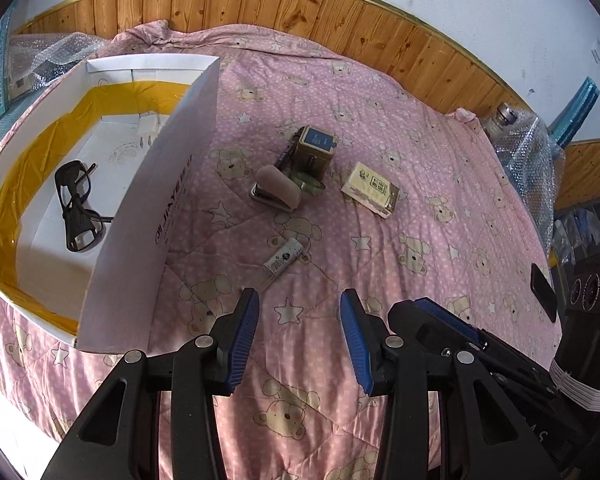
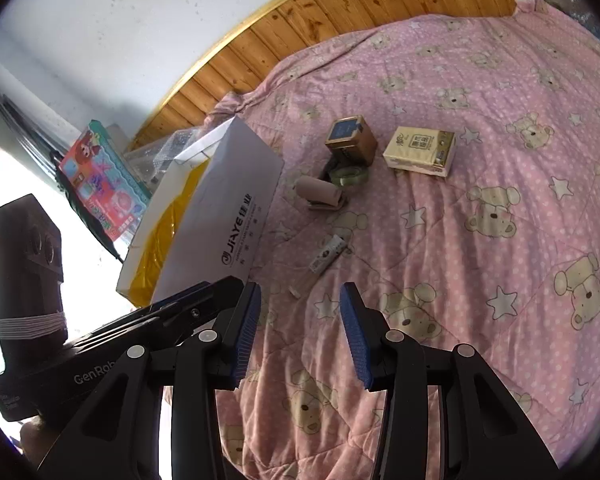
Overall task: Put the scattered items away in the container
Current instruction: 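Withdraw both tools from the box toward the remaining items, then grasp the white lighter with the left tool while the right tool grasps the tissue pack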
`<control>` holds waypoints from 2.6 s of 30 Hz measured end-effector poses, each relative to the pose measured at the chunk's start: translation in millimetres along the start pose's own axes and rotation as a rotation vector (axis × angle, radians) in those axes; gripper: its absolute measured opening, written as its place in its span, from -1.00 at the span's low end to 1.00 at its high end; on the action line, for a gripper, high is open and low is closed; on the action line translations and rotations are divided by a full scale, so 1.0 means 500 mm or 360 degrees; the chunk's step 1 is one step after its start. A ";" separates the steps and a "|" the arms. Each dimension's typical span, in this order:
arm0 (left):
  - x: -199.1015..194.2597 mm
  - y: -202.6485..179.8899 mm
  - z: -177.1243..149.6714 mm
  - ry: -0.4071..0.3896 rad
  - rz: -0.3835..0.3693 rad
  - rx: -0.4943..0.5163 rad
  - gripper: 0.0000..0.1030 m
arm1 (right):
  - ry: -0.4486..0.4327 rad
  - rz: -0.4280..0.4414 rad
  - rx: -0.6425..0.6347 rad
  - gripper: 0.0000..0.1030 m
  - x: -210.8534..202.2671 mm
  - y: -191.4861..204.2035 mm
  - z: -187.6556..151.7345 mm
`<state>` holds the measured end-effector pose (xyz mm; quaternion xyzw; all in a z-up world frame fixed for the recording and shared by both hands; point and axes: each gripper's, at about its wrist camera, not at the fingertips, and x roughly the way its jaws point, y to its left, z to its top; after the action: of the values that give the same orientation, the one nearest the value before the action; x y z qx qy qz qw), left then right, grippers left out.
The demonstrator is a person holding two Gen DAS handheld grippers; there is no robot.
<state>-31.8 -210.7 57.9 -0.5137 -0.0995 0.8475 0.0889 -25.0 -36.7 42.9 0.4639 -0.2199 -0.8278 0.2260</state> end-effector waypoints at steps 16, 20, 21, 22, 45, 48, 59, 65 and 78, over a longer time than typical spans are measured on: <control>0.145 0.026 0.012 0.0215 0.0051 -0.0025 -0.12 | 0.0089 -0.0077 0.0152 -0.12 0.063 -0.106 0.037; 0.185 0.037 0.020 0.0266 0.0059 -0.0030 -0.12 | 0.0101 -0.0105 0.0202 -0.12 0.085 -0.139 0.063; 0.194 0.041 0.023 0.0275 0.0060 -0.0033 -0.12 | 0.0100 -0.0113 0.0216 -0.13 0.090 -0.148 0.072; 0.202 0.044 0.025 0.0280 0.0064 -0.0034 -0.12 | 0.0098 -0.0123 0.0230 -0.13 0.093 -0.155 0.081; 0.249 0.064 0.063 0.0201 0.0046 0.0096 -0.47 | 0.0043 -0.0227 0.0202 -0.13 0.240 -0.242 0.281; 0.250 0.069 0.069 0.0212 0.0021 0.0077 -0.47 | 0.0053 -0.0298 0.0052 -0.01 0.250 -0.222 0.291; 0.254 0.073 0.072 0.0188 -0.0030 0.0052 -0.47 | 0.0088 -0.0209 0.0137 -0.20 0.299 -0.248 0.344; 0.270 0.066 0.086 0.0184 -0.0033 0.0055 -0.55 | 0.0029 -0.0194 -0.0042 -0.55 0.279 -0.183 0.336; 0.231 0.044 0.078 0.0136 -0.0101 0.0058 -0.62 | -0.0164 -0.0253 -0.0189 -0.61 0.146 -0.109 0.308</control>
<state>-119.9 -205.6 -28.6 -0.5444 -0.0963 0.8232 0.1292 -201.9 -11.6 35.7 0.4225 -0.1443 -0.8775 0.1752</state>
